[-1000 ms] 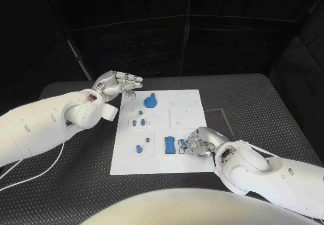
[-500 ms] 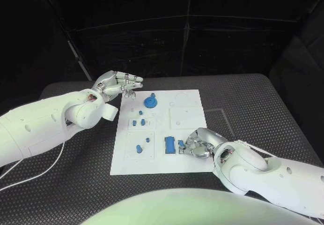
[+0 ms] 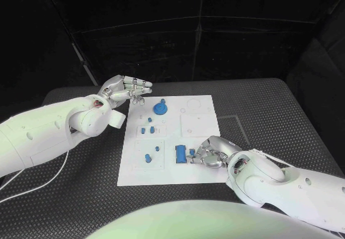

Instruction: Assemble the parts on the task board

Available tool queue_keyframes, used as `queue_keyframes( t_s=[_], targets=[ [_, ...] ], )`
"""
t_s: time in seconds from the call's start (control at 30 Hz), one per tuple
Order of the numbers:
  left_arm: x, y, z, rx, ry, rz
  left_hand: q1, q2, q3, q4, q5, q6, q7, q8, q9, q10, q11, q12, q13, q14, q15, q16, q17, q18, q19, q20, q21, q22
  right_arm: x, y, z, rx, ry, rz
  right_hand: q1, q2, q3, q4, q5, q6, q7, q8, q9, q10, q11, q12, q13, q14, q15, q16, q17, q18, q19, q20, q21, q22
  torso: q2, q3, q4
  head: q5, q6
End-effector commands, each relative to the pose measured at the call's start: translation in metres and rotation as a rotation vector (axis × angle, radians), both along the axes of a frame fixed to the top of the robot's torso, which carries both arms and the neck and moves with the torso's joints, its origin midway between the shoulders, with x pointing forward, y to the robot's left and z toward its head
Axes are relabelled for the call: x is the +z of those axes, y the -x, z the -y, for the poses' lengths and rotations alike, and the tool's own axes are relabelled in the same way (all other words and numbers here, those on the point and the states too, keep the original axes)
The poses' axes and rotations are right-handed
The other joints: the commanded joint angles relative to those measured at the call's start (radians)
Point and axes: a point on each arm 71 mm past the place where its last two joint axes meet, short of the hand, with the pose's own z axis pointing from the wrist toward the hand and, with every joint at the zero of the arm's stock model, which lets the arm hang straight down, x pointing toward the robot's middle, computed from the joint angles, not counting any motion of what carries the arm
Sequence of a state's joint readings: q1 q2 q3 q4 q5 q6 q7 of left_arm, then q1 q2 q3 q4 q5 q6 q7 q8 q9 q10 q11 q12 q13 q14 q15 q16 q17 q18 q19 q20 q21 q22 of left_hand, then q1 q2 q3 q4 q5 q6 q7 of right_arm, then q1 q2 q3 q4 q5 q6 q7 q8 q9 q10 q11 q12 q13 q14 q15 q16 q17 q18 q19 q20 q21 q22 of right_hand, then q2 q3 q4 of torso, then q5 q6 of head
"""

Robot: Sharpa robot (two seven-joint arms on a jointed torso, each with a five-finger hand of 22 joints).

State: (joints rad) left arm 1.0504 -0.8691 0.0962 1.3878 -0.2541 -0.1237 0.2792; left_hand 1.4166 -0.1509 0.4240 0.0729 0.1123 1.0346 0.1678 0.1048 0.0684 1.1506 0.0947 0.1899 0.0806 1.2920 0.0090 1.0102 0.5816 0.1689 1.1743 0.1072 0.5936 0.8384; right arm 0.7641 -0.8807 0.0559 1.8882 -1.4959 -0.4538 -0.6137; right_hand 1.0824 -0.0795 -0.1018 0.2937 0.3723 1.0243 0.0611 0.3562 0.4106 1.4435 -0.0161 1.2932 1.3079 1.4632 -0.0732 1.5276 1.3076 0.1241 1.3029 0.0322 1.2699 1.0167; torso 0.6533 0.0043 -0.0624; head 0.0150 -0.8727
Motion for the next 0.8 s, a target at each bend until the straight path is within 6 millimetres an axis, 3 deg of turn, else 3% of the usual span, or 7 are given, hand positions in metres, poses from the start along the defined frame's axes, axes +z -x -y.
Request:
queue_keyframes(
  t_s=[0.03, 0.43, 0.53, 0.6, 0.7, 0.8],
  targets=[
    [0.0013, -0.0002, 0.0012, -0.009, 0.009, 0.001, -0.009, 0.005, -0.005, -0.002, -0.004, -0.004, 0.003, 0.002, -0.001, -0.006, 0.002, 0.003, 0.0, -0.008, 0.001, -0.002, -0.001, 0.014, 0.002, 0.004, -0.003, -0.001, 0.0039, 0.0006, -0.0018, 0.01, -0.019, 0.025, -0.009, -0.003, -0.005, 0.001, -0.003, 0.004, 0.003, -0.005, 0.001, 0.001, 0.005, 0.004, 0.016, 0.09, 0.0, 0.004, 0.175, -0.017, 0.001, 0.006, -0.001, 0.001, 0.0, 0.0006, -0.0007, 0.001, 0.0],
    [0.0008, -0.0008, 0.0018, -0.009, 0.009, 0.0, -0.009, 0.005, -0.005, -0.002, -0.004, -0.004, 0.003, 0.002, -0.001, -0.006, 0.002, 0.003, 0.0, -0.008, 0.001, -0.002, -0.001, 0.014, 0.002, 0.004, -0.003, -0.001, 0.0053, 0.0012, 0.0042, 0.013, 0.0, 0.041, 0.0, 0.01, -0.011, -0.003, 0.021, 0.003, 0.003, -0.005, 0.003, 0.001, 0.005, 0.005, 0.018, 0.09, -0.001, 0.003, 0.176, -0.017, 0.001, 0.006, -0.002, 0.001, -0.001, 0.0, -0.0002, -0.003, 0.0],
    [0.0007, -0.0009, 0.0022, -0.01, 0.009, 0.0, -0.009, 0.005, -0.005, -0.002, -0.004, -0.004, 0.003, 0.002, -0.001, -0.006, 0.002, 0.003, 0.0, -0.008, 0.001, -0.002, -0.001, 0.014, 0.002, 0.004, -0.003, -0.001, 0.0049, 0.0013, 0.0058, 0.018, 0.01, 0.038, 0.048, 0.014, -0.01, -0.01, 0.033, 0.001, 0.003, -0.005, 0.004, 0.0, 0.005, 0.004, 0.018, 0.09, -0.001, 0.003, 0.175, -0.016, 0.0, 0.006, -0.002, 0.0, -0.002, 0.0002, 0.0006, -0.003, 0.0],
    [0.0005, -0.001, 0.0023, -0.01, 0.01, -0.001, -0.009, 0.005, -0.005, -0.002, -0.004, -0.004, 0.003, 0.002, -0.001, -0.006, 0.002, 0.003, 0.0, -0.008, 0.001, -0.002, -0.001, 0.014, 0.002, 0.004, -0.003, -0.001, 0.0046, 0.0016, 0.0066, 0.027, 0.017, 0.035, 0.112, 0.013, 0.0, -0.033, 0.031, -0.001, 0.003, -0.006, 0.005, 0.0, 0.005, 0.004, 0.018, 0.09, -0.002, 0.002, 0.174, -0.016, -0.001, 0.005, -0.003, -0.001, -0.001, 0.0004, 0.0013, -0.002, 0.0],
    [0.0003, -0.0012, 0.0022, -0.01, 0.009, -0.001, -0.009, 0.005, -0.005, -0.002, -0.004, -0.004, 0.003, 0.001, -0.001, -0.006, 0.002, 0.004, 0.0, -0.008, 0.001, -0.003, -0.003, 0.014, 0.003, 0.004, -0.004, -0.001, 0.0044, 0.0023, 0.0076, 0.042, 0.025, 0.032, 0.179, 0.007, -0.001, -0.06, -0.008, -0.002, 0.006, -0.008, 0.005, -0.002, 0.007, 0.002, 0.018, 0.09, 0.0, 0.002, 0.173, -0.016, -0.002, 0.006, -0.005, -0.002, -0.001, 0.0001, 0.0011, -0.001, 0.0],
    [0.0003, -0.0012, 0.002, -0.01, 0.009, -0.001, -0.009, 0.005, -0.005, -0.002, -0.004, -0.004, 0.003, 0.001, -0.001, -0.006, 0.002, 0.004, 0.0, -0.008, 0.001, -0.003, -0.003, 0.014, 0.003, 0.004, -0.004, -0.001, 0.0045, 0.0027, 0.0079, 0.049, 0.026, 0.031, 0.194, 0.007, -0.005, -0.065, -0.025, -0.001, 0.007, -0.008, 0.005, -0.002, 0.007, 0.002, 0.018, 0.09, 0.001, 0.002, 0.174, -0.016, -0.002, 0.007, -0.005, -0.002, 0.0, -0.0002, 0.0007, 0.0, 0.0]
  ],
)
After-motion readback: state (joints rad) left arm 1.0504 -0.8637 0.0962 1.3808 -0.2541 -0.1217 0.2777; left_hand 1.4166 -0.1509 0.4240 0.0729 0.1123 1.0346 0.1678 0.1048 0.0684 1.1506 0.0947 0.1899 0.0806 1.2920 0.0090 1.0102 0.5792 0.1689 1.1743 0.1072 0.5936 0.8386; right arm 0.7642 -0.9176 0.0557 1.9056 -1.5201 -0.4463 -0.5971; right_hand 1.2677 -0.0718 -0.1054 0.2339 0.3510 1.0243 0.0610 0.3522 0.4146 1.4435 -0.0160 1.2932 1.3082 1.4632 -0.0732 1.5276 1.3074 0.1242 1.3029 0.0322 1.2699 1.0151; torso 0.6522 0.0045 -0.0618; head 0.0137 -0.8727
